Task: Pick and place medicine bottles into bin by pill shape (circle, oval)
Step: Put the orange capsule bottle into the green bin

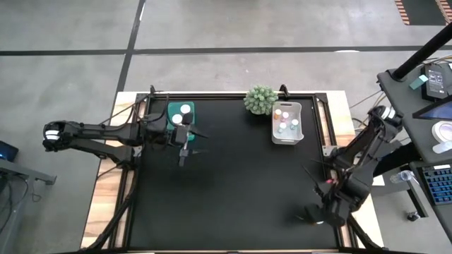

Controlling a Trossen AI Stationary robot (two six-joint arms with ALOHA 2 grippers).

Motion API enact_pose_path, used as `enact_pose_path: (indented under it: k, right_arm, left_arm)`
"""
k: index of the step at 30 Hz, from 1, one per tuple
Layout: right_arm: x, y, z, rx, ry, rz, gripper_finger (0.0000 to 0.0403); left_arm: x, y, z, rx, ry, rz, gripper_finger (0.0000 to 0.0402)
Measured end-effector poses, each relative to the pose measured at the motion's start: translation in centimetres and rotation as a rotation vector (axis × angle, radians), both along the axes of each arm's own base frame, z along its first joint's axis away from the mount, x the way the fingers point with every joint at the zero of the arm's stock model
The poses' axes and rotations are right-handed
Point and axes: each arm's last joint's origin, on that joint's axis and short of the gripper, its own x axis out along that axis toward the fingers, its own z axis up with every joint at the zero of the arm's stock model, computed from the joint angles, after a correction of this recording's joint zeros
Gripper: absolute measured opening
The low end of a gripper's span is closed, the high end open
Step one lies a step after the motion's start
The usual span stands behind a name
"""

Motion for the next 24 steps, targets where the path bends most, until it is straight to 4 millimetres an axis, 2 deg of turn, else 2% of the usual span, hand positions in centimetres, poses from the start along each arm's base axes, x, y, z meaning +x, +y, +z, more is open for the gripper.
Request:
enact_pose_path:
  k: [8, 24]
  right_arm:
    - [0.0, 1.0, -0.9, -0.048, -0.032, -0.035, 0.0310]
    - [1.3, 3.1, -5.1, -0.148, 0.012, 0.022, 0.0296]
  left_arm:
    - [0.0, 0.0, 0.0, 0.020, -0.003, 0.001, 0.0215]
    - [0.1, 0.0, 0.0, 0.021, 0.000, 0.002, 0.0215]
